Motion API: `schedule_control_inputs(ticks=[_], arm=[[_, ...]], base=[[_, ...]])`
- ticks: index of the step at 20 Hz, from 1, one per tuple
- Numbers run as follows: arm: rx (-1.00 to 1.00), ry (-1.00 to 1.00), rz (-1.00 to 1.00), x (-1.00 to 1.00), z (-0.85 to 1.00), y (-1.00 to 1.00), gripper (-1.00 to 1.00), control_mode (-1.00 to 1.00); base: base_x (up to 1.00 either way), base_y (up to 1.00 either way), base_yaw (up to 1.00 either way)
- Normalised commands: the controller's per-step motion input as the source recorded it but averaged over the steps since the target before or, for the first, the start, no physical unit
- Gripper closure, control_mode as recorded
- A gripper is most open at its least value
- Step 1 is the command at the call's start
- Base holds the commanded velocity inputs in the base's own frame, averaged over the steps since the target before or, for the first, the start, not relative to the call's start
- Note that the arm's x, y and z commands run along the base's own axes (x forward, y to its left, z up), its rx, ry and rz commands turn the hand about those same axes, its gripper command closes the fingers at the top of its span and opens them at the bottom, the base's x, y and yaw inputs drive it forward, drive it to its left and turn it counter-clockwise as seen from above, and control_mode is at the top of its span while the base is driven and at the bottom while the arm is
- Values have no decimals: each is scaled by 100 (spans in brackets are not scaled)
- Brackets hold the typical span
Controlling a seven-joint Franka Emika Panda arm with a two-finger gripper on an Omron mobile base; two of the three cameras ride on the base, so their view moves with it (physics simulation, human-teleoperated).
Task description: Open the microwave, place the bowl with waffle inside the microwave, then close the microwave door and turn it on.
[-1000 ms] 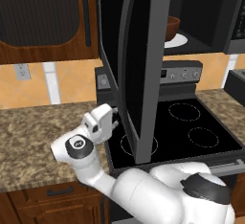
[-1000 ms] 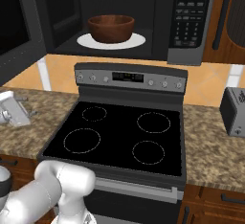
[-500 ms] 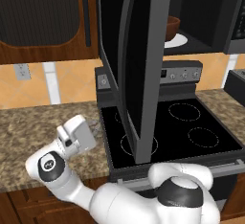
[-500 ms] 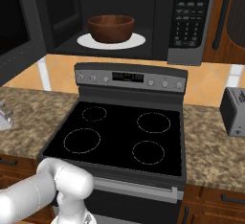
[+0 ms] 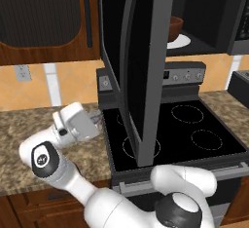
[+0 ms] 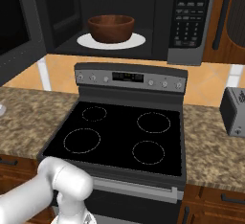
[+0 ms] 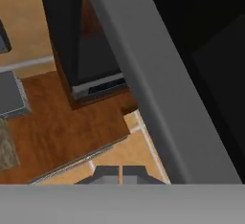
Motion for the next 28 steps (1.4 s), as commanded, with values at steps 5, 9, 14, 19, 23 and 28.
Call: schedule_control_inputs(ticks=[5, 9, 14, 19, 23, 28], arm=[[-23, 13, -6, -56, 44, -53, 100, -100], [-27, 22, -7, -52, 49, -47, 100, -100], [-16, 23, -7, -35, 85, -15, 100, -100], [2, 23, -4, -37, 97, -29, 100, -100], [16, 50, 0, -17, 77, -93, 100, -100], [16, 74, 0, 3, 28, -100, 100, -100]], base=[[0, 0, 0], [0, 0, 0], [0, 0, 0], [0, 0, 0], [0, 0, 0], [0, 0, 0]])
